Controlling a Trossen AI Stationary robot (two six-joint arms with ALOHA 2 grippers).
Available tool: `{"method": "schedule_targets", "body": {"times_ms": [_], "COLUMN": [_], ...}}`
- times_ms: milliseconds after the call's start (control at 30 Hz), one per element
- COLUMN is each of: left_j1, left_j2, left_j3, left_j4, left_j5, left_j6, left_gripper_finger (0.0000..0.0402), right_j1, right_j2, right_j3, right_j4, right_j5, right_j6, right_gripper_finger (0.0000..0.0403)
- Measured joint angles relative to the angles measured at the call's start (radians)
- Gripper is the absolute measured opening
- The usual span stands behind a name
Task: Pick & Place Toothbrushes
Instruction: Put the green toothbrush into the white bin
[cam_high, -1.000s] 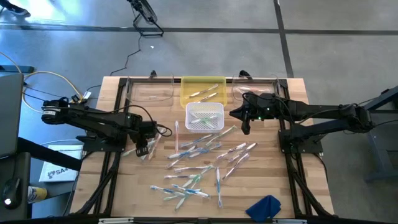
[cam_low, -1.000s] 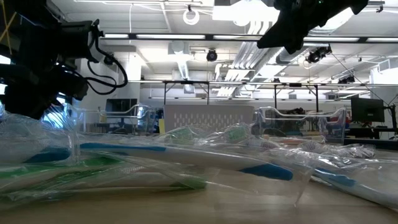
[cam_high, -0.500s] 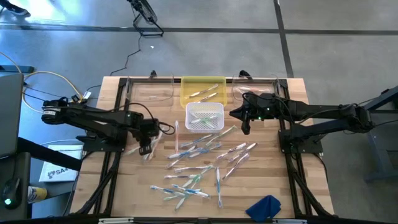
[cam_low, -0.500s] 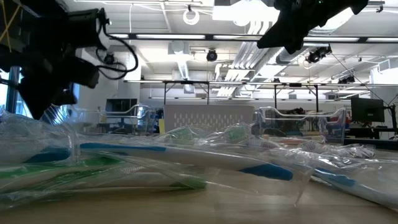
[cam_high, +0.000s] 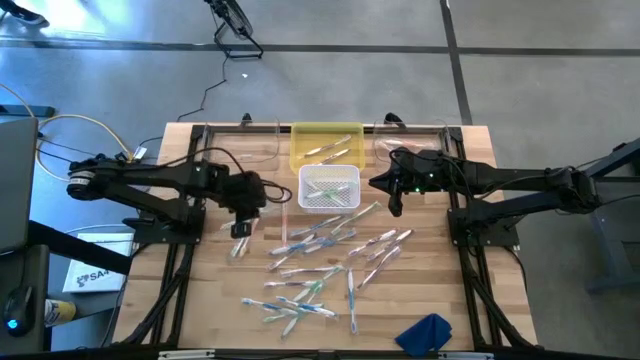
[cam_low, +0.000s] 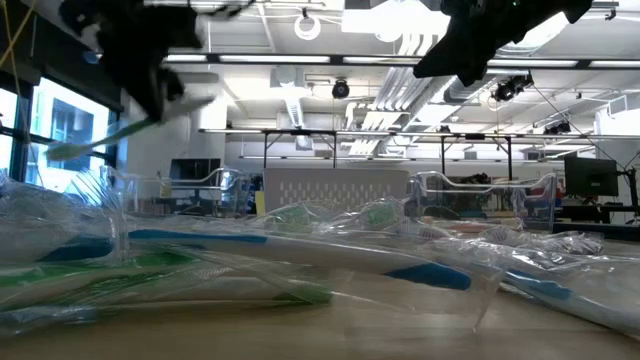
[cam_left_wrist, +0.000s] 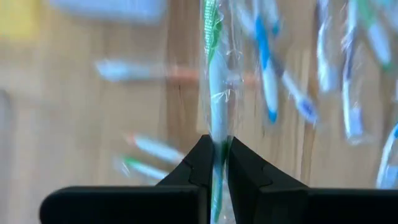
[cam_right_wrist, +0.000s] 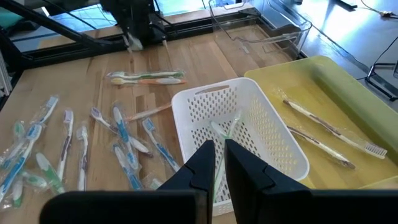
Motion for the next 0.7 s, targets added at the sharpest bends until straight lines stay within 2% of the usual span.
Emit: {"method": "schedule_targets", "body": {"times_ms": [267,467,700], "left_j1": [0.0,0.0,0.001], "left_j2": [-0.004,-0.023,0.005], "left_j3": [0.198,0.219,0.219], "left_j4": [0.063,0.253,0.457], "left_j5": [-0.152,-0.124,-0.096], "left_j6": [0.26,0.394,0.434], "left_gripper_finger": [0.0021,0.0021,0.0021], "right_j1": [0.0,0.0,0.0], "right_j2": [0.0,0.0,0.0], "right_j3": [0.0,0.0,0.0], "right_j4": [0.0,0.0,0.002], "right_j5": [0.0,0.0,0.0], "right_j6": [0.0,0.0,0.0], "right_gripper_finger": [0.0028,0.0028,0.0028]}}
